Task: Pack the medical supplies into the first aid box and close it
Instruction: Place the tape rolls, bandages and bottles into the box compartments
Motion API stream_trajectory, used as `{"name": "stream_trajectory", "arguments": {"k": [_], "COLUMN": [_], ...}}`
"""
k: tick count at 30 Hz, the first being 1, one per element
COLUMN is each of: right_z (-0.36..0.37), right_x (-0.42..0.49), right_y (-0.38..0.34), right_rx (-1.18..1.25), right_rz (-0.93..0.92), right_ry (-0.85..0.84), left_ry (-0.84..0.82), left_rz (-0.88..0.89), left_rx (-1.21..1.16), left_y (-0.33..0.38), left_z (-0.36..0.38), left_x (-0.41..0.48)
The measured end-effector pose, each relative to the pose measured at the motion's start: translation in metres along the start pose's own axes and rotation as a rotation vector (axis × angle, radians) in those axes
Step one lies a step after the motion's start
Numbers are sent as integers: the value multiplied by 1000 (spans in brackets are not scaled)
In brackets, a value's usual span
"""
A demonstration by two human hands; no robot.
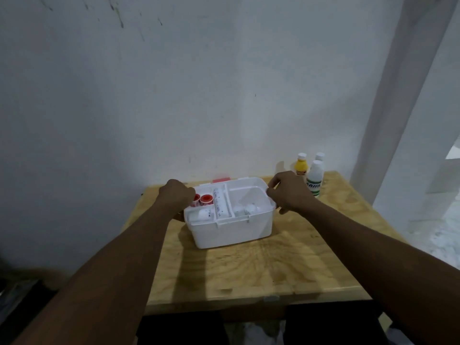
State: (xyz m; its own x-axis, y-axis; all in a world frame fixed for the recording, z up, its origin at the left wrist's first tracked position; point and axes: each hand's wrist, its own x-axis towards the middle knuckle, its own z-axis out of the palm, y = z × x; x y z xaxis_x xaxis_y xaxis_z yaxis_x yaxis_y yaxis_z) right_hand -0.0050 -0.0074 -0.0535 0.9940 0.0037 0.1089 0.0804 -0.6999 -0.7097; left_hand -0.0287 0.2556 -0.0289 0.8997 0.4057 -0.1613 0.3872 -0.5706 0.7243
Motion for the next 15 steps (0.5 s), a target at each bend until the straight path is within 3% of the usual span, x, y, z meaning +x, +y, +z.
{"name": "stream_trajectory", "arguments": {"k": [9, 15], "right_z": [-29, -54], "right_x": [-1, 28], "right_y": [26, 46], "right_rx": [33, -171], "right_rz": [71, 91], "right_ry": [65, 384], "left_ry": [-60, -76], "left_rz": [93, 97], "left_rx": [-40, -46], "left_y": [21, 23], "left_z": [24, 28], "left_x": [-6, -6]}}
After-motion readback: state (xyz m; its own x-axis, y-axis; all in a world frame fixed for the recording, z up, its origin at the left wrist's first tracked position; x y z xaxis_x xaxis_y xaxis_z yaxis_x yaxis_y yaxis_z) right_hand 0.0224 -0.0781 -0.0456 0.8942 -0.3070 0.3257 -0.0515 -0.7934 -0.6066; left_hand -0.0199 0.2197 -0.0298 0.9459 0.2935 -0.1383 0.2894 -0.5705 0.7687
